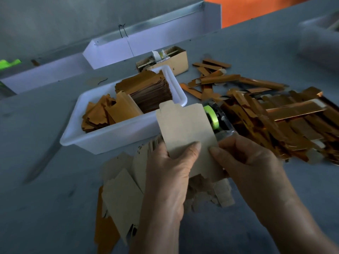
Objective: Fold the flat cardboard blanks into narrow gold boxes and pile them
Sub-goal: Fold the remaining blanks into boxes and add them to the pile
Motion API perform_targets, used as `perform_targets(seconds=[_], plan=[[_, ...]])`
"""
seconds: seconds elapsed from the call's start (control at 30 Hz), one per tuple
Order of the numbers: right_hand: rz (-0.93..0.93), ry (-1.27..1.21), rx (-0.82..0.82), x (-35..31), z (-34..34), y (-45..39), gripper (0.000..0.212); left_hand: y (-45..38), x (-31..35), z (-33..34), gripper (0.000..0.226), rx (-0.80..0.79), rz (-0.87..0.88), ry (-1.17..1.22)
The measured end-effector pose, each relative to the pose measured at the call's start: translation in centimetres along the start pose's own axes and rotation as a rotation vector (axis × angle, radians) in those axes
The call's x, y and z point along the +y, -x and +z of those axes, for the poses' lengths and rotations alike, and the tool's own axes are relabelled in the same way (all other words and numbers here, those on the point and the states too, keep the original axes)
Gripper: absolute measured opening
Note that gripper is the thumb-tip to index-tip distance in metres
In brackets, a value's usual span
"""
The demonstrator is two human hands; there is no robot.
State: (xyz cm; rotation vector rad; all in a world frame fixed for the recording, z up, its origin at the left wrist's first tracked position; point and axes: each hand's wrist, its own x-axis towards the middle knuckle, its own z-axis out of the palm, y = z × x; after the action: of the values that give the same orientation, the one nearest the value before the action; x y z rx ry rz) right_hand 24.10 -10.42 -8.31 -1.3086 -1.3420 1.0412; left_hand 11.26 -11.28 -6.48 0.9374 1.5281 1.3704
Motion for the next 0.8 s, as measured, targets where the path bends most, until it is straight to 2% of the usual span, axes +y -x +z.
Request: perform_targets(seconds=[0.17,0.4,0.5,0.57,0.7,0.8], plan=[[-0.007,0.007,0.003,-0.1,-0.4,-0.2,0.006,0.3,0.1,-0.5,0.006,-0.074,-0.028,-0.061],[-0.012,0.028,-0.036,-0.3,-0.6,0.0,0.011,0.2,-0.1,-0.6,0.005,-0.086,-0.044,0.005],[-0.003,0.021,-0.026,-0.1,-0.5,0.1,0.007,0.0,0.0,-0.7,0.006,-0.104,-0.025,0.013],[-0.068,0.090,0.027,-0.1,-0.1,0.4,0.006,0.0,-0.1,-0.7,0.006,-0.101,-0.014,0.013],[-0.310,0.276,0.153,-0.4,0.2,1.0,0.015,0.0,-0.4,-0.4,0.007,-0.088,-0.011,-0.003],[-0.388,0.353,0.184,-0.3,0.5,1.2,0.006,0.1,-0.5,-0.2,0.009,-0.062,0.008,-0.013]])
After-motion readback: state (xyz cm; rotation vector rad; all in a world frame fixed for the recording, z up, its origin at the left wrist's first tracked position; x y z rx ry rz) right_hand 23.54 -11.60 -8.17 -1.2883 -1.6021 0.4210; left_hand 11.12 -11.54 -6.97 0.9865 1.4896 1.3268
